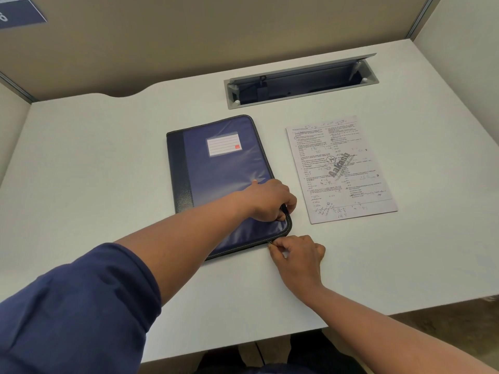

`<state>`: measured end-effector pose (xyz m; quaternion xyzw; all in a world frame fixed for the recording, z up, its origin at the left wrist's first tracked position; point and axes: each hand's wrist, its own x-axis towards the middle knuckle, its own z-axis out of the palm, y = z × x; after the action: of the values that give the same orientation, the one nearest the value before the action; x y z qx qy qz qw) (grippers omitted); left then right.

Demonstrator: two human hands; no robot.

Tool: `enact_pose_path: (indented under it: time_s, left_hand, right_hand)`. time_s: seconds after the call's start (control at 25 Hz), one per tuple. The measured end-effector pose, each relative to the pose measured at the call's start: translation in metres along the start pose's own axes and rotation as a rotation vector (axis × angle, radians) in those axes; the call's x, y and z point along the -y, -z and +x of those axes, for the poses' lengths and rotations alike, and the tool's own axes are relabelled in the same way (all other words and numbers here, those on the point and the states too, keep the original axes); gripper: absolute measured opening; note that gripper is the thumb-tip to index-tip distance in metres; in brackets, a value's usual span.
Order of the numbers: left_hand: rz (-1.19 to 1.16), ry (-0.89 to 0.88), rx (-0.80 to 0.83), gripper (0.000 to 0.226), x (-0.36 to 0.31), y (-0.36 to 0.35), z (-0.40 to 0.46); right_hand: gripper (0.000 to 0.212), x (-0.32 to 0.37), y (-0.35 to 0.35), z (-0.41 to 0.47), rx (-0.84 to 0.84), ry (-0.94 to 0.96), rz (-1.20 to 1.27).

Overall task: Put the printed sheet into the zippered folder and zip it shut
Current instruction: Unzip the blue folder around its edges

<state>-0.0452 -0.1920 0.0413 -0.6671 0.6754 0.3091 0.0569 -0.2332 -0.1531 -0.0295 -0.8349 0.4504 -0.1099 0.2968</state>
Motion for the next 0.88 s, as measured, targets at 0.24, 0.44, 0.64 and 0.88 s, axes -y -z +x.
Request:
enact_pose_path:
  time_s: [0.24,0.44,0.64,0.88]
  left_hand:
    - [-0.019,0.007,-0.005,0.018,-0.001,0.001,-0.001]
    - [-0.037,0.018,-0.001,0.018,-0.002,0.001,-0.001]
    - [-0.027,0.019,-0.026,0.017,-0.003,-0.001,0.0]
    - [-0.023,0.025,-0.043,0.016,-0.004,-0.002,0.0]
  right_hand:
    - [0.017,0.007,-0.003,-0.005,-0.076,-0.039,-0.012]
    - [0.021,-0.005,0.006,0.002,-0.112,-0.037,-0.008]
    - [0.022,-0.009,0.006,0.003,-0.113,0.043,-0.034]
    - [0.02,-0.005,0.003,-0.001,-0.05,0.115,0.018]
